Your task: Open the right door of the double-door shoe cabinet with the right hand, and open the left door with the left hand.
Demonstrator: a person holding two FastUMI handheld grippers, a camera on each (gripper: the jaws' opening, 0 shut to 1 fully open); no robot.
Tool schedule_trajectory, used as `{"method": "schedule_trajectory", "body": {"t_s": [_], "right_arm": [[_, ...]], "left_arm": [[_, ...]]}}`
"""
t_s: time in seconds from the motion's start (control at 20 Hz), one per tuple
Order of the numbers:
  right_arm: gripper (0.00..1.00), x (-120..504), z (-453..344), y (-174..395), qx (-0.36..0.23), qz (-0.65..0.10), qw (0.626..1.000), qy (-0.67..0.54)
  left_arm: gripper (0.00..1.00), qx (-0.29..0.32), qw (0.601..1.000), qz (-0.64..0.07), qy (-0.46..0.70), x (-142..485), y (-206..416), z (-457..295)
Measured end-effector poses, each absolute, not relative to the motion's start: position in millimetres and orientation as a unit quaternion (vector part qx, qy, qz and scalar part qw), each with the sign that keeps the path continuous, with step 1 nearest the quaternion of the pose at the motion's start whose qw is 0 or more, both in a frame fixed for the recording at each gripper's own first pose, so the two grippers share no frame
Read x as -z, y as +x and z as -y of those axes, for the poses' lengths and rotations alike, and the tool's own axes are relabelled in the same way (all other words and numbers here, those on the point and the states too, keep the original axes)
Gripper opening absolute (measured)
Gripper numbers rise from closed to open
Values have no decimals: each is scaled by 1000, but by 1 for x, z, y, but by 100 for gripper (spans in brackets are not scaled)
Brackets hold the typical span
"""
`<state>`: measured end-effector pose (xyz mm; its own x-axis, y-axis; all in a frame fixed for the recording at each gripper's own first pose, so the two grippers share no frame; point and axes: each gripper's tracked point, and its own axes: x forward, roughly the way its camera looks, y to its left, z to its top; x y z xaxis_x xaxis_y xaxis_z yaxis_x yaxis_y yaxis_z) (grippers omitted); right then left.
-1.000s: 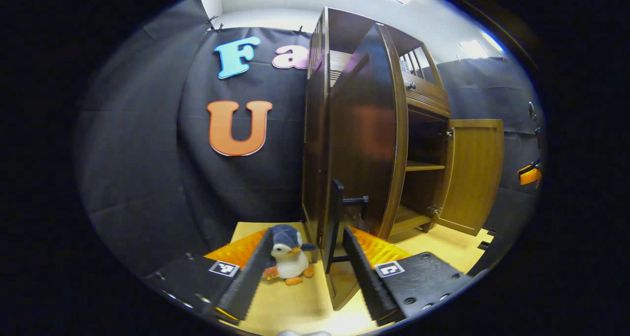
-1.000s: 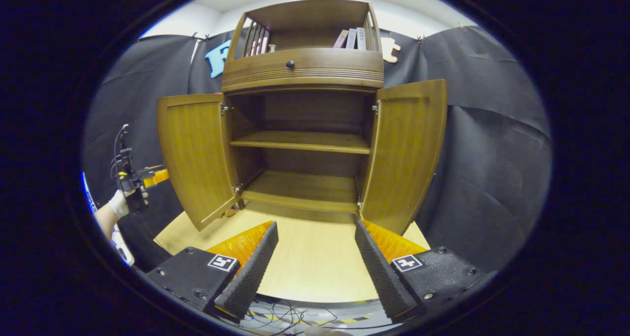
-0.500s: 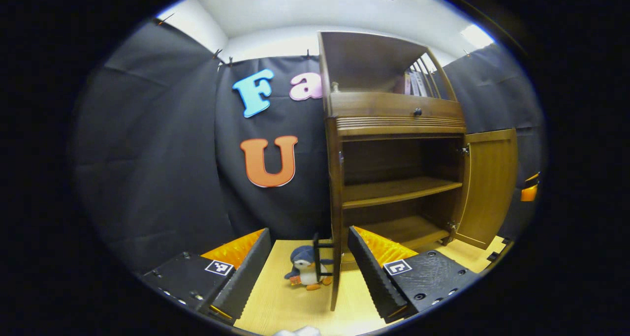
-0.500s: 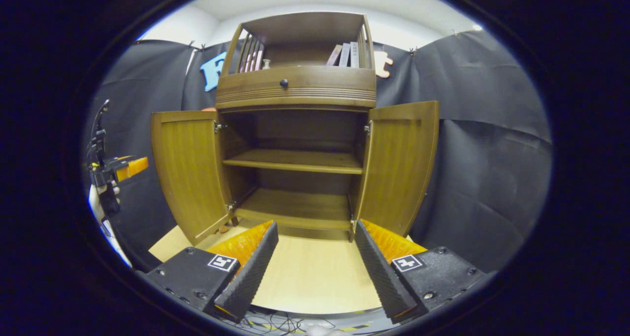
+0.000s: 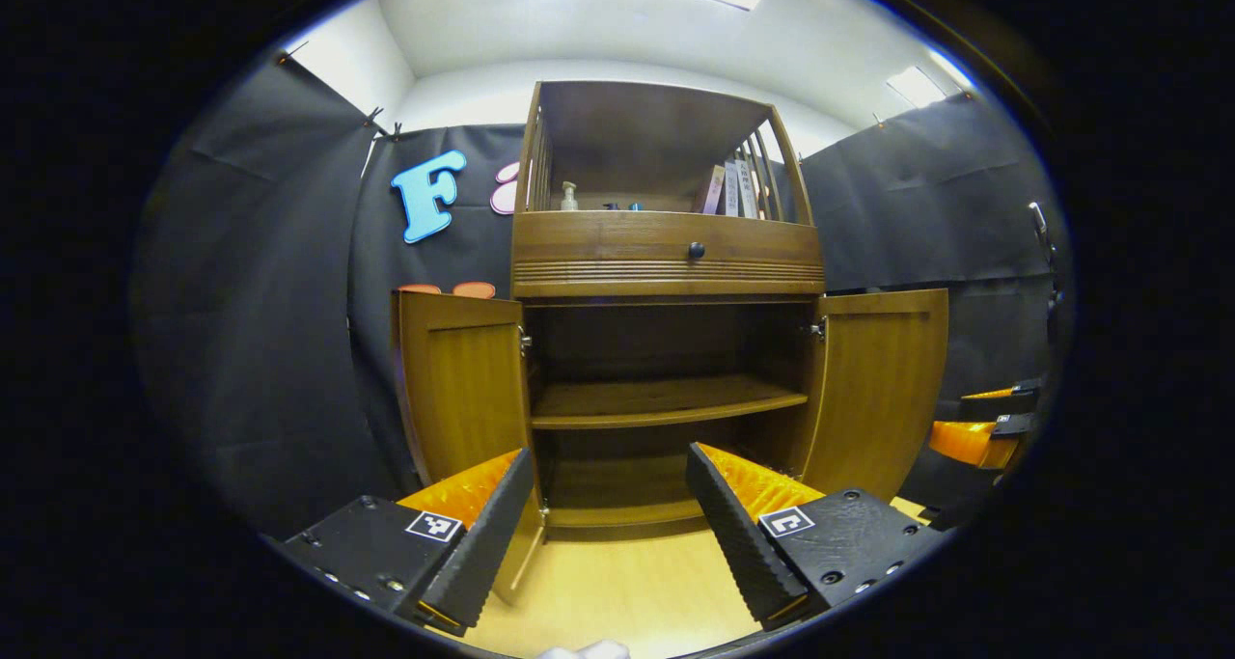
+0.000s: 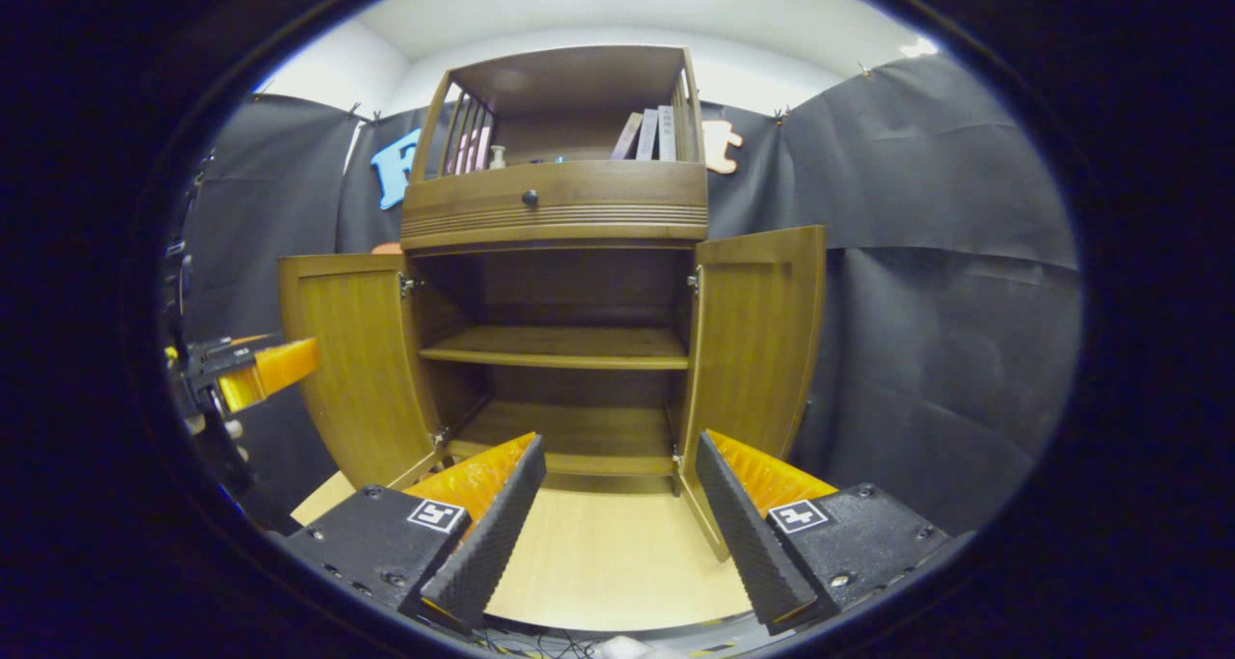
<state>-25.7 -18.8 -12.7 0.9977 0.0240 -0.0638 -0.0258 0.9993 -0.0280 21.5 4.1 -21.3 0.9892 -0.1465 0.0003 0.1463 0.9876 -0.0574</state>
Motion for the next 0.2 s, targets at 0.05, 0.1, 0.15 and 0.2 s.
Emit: {"method": "schedule_trajectory", "body": {"t_s": [0.05,0.1,0.15,0.2], "right_arm": [[99,12,21,-25,-10,-30,999,-12],[100,12,22,-25,-7,-30,999,-11],[100,12,24,-25,-4,-29,1000,-10],[99,12,25,-25,-3,-29,1000,-9]], "left_arm": [[100,73,997,-12,-34,28,18,2],[100,72,997,-15,-34,33,15,6],[96,69,997,-20,-32,36,14,7],[89,65,997,-24,-28,39,13,6]]}}
